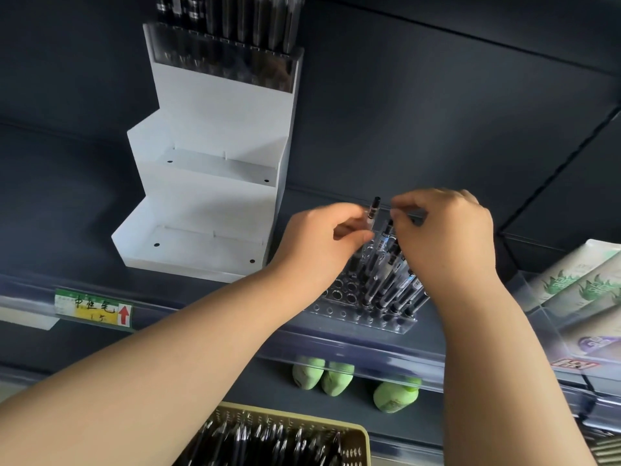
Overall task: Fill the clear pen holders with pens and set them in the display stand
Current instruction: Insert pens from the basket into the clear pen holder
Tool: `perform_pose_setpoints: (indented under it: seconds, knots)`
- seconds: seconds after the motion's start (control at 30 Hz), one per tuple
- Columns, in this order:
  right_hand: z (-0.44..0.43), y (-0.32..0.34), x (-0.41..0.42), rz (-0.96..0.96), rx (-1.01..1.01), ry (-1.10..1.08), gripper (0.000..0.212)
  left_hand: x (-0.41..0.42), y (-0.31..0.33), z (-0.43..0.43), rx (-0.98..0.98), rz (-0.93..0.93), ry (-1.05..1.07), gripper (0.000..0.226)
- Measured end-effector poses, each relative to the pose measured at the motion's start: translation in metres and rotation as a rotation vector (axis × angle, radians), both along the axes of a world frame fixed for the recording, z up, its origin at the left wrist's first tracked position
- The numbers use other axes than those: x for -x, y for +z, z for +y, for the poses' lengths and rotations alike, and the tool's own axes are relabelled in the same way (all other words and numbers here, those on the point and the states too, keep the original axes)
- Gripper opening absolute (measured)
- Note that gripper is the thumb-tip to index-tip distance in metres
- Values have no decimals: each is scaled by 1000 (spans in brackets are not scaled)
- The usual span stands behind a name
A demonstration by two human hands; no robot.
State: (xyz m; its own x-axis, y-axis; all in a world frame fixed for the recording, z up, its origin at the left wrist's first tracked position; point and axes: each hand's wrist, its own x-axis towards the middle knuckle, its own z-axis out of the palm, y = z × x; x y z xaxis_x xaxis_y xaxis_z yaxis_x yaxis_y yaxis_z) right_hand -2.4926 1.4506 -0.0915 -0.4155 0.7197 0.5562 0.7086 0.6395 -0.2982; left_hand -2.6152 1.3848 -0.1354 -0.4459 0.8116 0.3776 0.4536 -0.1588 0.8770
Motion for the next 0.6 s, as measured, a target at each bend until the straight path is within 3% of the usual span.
perform_pose_setpoints:
  seconds: [0.23,0.6]
  knots:
    - [2,-1,-2,-3,50,-4,13,-3,-17,10,52,110,21,23]
    - [2,-1,-4,21,69,6,14,1,-30,14,174,138,59,6]
